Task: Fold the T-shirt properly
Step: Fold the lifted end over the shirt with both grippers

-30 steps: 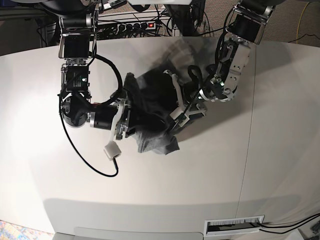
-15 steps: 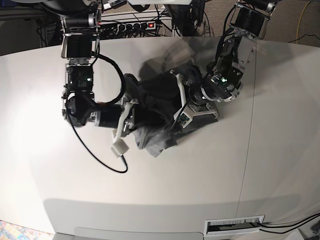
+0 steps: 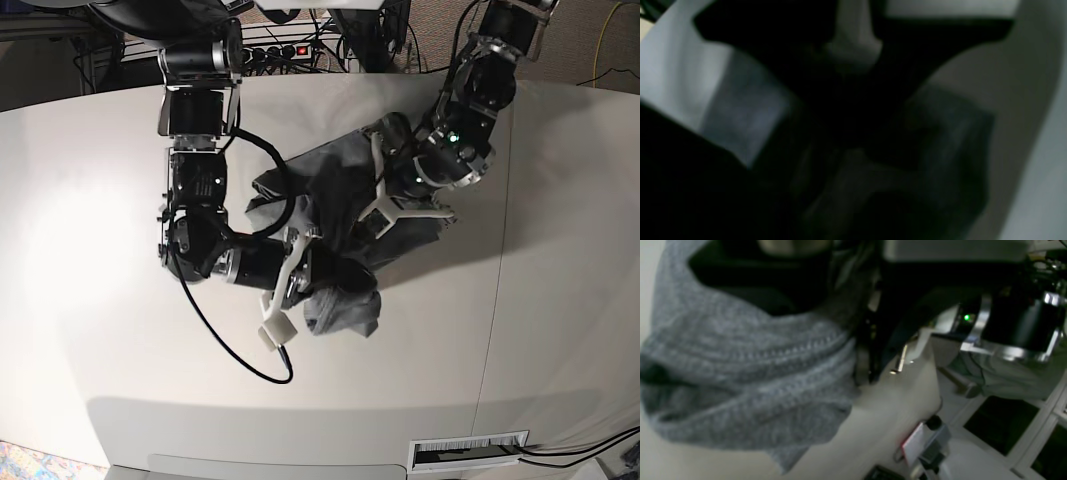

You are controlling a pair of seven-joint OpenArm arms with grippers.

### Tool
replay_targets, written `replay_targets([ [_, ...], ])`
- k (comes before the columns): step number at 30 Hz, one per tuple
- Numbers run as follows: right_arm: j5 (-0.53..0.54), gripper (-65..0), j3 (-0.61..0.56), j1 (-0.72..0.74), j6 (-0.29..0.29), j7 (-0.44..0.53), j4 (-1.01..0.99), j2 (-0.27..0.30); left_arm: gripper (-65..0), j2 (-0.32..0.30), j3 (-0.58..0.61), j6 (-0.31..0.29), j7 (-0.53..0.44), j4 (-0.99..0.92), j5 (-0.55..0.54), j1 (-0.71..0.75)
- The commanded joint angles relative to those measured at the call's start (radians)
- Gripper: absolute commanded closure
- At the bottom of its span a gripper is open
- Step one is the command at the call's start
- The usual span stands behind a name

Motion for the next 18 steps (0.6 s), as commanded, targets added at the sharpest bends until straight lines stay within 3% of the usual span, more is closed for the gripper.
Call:
replay_targets([
  [1, 0.029, 0.0, 0.000, 0.023, 0.001, 0.016, 0.016, -0.008, 0.0, -0.019, -0.005, 0.021, -0.018, 0.040, 0.015, 0.000],
  [8, 0.035, 0.0, 0.000, 0.019, 0.001, -0.018, 0.016, -0.011, 0.0, -0.140, -0.005, 0.088, -0.051, 0.124, 0.070, 0.118],
  [14, 0.040, 0.0, -0.058, 0.000, 0.001, -0.021, 0.016, -0.039, 0.0, -0.146, -0.005, 0.089, -0.158, 0.124, 0.065, 0.176],
  [18, -0.025, 0.0, -0.143, -0.006, 0.001, -0.005, 0.016, -0.045, 0.0, -0.146, -0.005, 0.089, -0.176, 0.121, 0.065, 0.191],
])
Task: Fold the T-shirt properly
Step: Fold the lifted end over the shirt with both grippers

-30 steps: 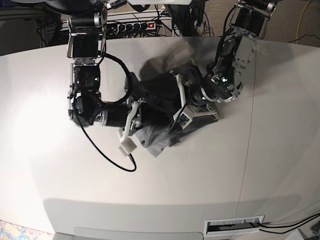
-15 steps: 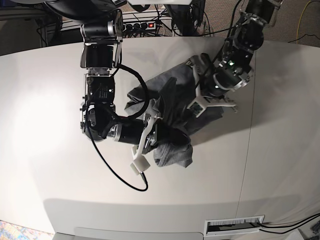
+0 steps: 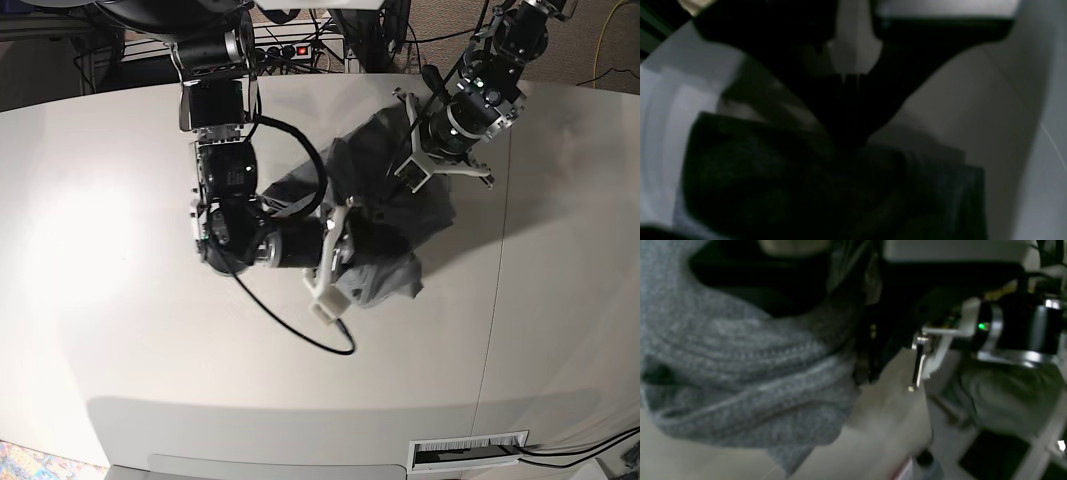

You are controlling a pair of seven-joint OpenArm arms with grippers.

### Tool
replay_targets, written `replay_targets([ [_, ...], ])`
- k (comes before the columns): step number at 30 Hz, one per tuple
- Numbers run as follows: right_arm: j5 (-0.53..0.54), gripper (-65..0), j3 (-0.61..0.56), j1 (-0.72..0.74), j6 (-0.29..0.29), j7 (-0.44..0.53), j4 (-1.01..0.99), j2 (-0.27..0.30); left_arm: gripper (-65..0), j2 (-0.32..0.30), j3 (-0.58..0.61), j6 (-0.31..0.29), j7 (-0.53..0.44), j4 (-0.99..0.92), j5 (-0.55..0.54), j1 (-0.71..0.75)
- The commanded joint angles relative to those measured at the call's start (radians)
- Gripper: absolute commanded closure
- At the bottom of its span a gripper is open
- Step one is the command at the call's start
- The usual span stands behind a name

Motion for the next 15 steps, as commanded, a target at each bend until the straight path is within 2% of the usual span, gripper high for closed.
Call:
replay_targets([
  [1, 0.005, 0.0, -0.014, 0.026, 0.001, 0.029, 0.016, -0.005, 0.0, -0.006, -0.004, 0.007, -0.021, 0.016, 0.000, -0.002],
  [7, -0.085, -0.6, -0.111, 0.013, 0.001, 0.032, 0.016, -0.005, 0.0, -0.006, -0.004, 0.011, -0.006, 0.016, 0.002, 0.006],
  [10, -0.092, -19.3, -0.140, 0.014, 0.001, 0.048, 0.016, -0.005, 0.0, -0.006, -0.004, 0.039, 0.016, 0.016, 0.023, 0.006],
  [11, -0.083, -23.3, -0.142, 0.014, 0.001, 0.060, 0.016, -0.005, 0.0, -0.006, -0.004, 0.050, 0.024, 0.016, 0.039, 0.006],
  [15, -0.048, -24.7, -0.136, 0.019, 0.001, 0.062, 0.016, -0.005, 0.0, -0.006, -0.004, 0.124, 0.074, 0.016, 0.146, 0.006],
])
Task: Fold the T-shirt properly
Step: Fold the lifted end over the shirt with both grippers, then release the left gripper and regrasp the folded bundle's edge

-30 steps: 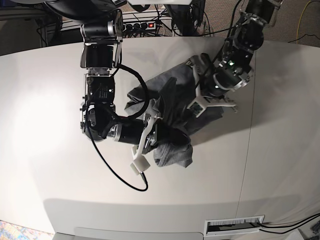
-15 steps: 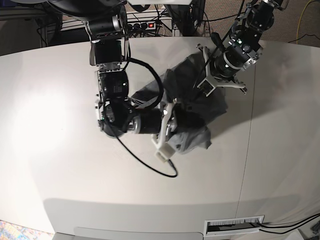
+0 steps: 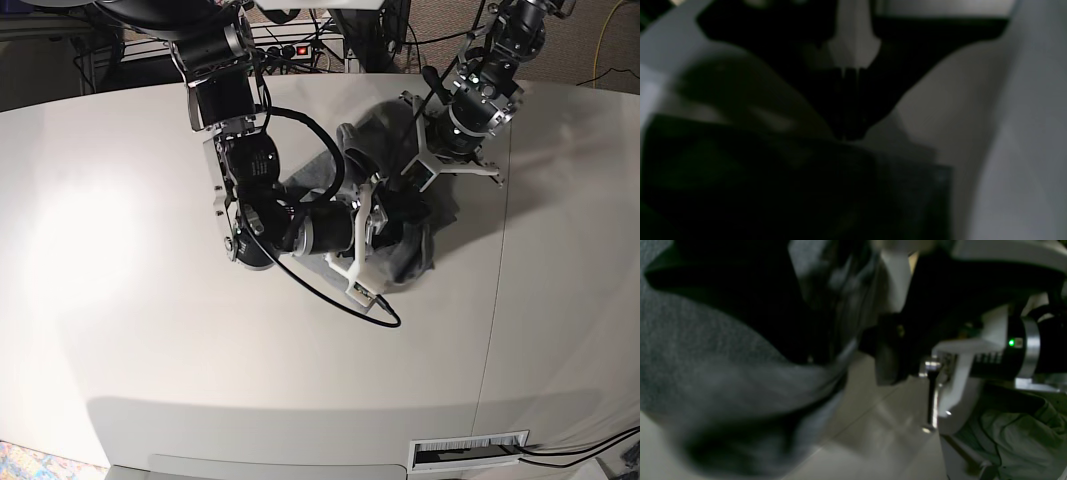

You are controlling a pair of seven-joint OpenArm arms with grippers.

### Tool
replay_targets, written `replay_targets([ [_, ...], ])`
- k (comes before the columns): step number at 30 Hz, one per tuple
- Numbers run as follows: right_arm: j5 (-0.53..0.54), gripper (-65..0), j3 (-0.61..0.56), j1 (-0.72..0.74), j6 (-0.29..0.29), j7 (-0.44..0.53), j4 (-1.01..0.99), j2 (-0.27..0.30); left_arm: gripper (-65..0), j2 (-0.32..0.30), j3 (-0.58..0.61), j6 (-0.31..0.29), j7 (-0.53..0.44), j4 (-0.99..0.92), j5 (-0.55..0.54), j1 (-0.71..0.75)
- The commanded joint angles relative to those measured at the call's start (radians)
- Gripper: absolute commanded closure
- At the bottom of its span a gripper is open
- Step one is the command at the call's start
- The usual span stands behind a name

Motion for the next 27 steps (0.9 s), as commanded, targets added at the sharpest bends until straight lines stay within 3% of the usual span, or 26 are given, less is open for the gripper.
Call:
replay_targets([
  [1, 0.054, -24.7, 0.008, 0.029, 0.002, 0.024, 0.016, -0.008, 0.0, -0.009, -0.007, 0.048, 0.032, 0.013, 0.043, -0.005],
  [5, 0.100, -24.7, 0.040, 0.036, 0.002, 0.022, 0.017, -0.008, 0.0, -0.009, -0.007, 0.085, 0.042, 0.013, 0.119, -0.005],
  [11, 0.098, -24.7, 0.186, 0.078, 0.002, 0.005, 0.017, -0.002, 0.0, -0.009, -0.007, 0.214, 0.085, 0.019, 0.298, -0.005],
  [16, 0.045, -24.2, 0.354, 0.139, 0.002, -0.046, 0.017, 0.022, 0.0, -0.009, -0.007, 0.229, 0.072, 0.125, 0.282, -0.005],
  [18, 0.015, -15.9, 0.378, 0.147, 0.002, -0.046, 0.017, 0.044, 0.0, -0.009, -0.007, 0.251, 0.042, 0.194, 0.194, -0.002],
  [20, -0.008, -3.0, 0.372, 0.143, 0.002, -0.046, 0.016, 0.078, 0.0, -0.008, -0.007, 0.250, -0.048, 0.245, 0.050, 0.016],
  [21, -0.027, 0.0, 0.362, 0.140, 0.002, -0.046, 0.014, 0.095, 0.0, -0.004, -0.007, 0.244, -0.105, 0.259, -0.029, 0.027],
  [27, -0.134, 0.0, 0.246, 0.092, 0.002, -0.025, -0.040, 0.175, 0.0, 0.104, -0.007, 0.048, -0.226, 0.245, -0.267, 0.028],
])
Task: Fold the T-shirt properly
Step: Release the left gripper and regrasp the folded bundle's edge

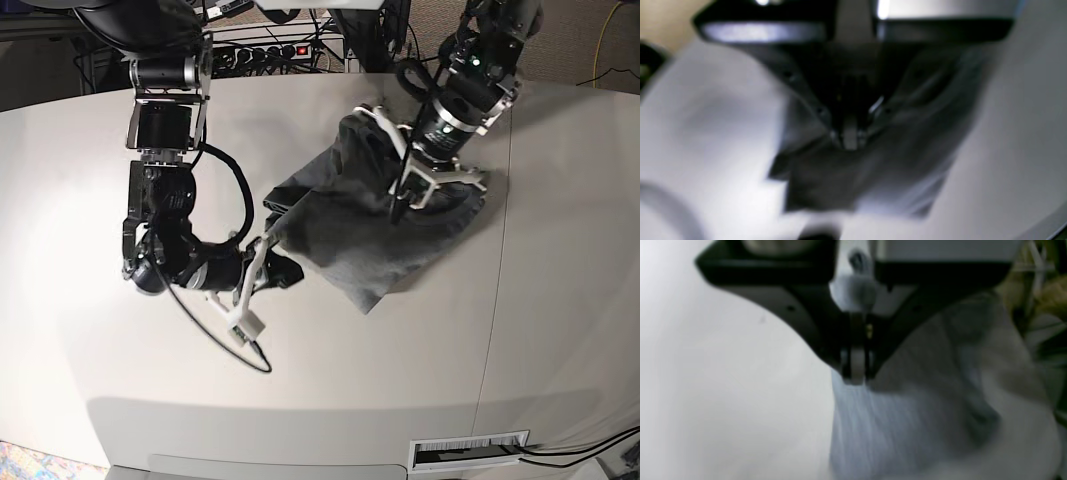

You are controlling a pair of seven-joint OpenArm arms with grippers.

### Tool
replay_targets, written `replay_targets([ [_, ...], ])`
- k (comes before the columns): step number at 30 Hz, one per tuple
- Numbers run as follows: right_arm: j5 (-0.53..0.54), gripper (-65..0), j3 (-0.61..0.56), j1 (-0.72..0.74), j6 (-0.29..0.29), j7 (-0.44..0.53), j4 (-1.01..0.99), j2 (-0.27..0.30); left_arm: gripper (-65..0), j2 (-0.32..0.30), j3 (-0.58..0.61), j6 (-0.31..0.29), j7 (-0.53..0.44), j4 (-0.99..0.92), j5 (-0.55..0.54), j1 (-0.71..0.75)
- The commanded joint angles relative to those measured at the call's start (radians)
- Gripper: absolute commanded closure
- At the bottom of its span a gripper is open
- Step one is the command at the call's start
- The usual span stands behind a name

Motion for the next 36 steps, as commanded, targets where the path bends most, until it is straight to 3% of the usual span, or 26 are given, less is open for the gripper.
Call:
replay_targets([
  [1, 0.016, 0.0, -0.028, 0.011, 0.001, 0.017, -0.003, 0.002, 0.0, 0.014, -0.003, -0.012, -0.023, 0.007, -0.020, -0.011],
  [6, -0.040, 0.0, -0.124, -0.033, 0.001, 0.029, -0.034, 0.018, 0.0, 0.072, -0.001, -0.060, -0.028, 0.002, -0.077, -0.011],
  [11, -0.134, 0.0, -0.127, -0.032, 0.001, -0.006, -0.034, 0.018, 0.0, 0.074, 0.000, -0.064, -0.029, -0.076, -0.077, -0.006],
  [17, -0.125, 0.0, -0.127, -0.029, 0.001, -0.006, -0.033, 0.032, 0.0, 0.074, 0.000, -0.066, -0.043, -0.195, -0.078, 0.015],
  [20, -0.130, 0.0, -0.127, -0.027, 0.001, 0.013, -0.033, 0.032, 0.0, 0.074, 0.000, -0.129, -0.041, -0.195, -0.116, 0.052],
  [24, -0.132, 0.0, -0.128, -0.027, 0.001, 0.017, -0.033, 0.032, 0.0, 0.074, 0.000, -0.212, -0.040, -0.195, -0.245, 0.108],
  [28, -0.132, 0.0, -0.128, -0.027, 0.001, 0.018, -0.033, 0.032, 0.0, 0.074, 0.000, -0.238, -0.050, -0.191, -0.331, 0.138],
  [36, -0.125, 0.0, -0.128, -0.027, 0.001, 0.048, -0.033, 0.032, 0.0, 0.074, 0.000, -0.237, -0.112, -0.203, -0.159, 0.138],
])
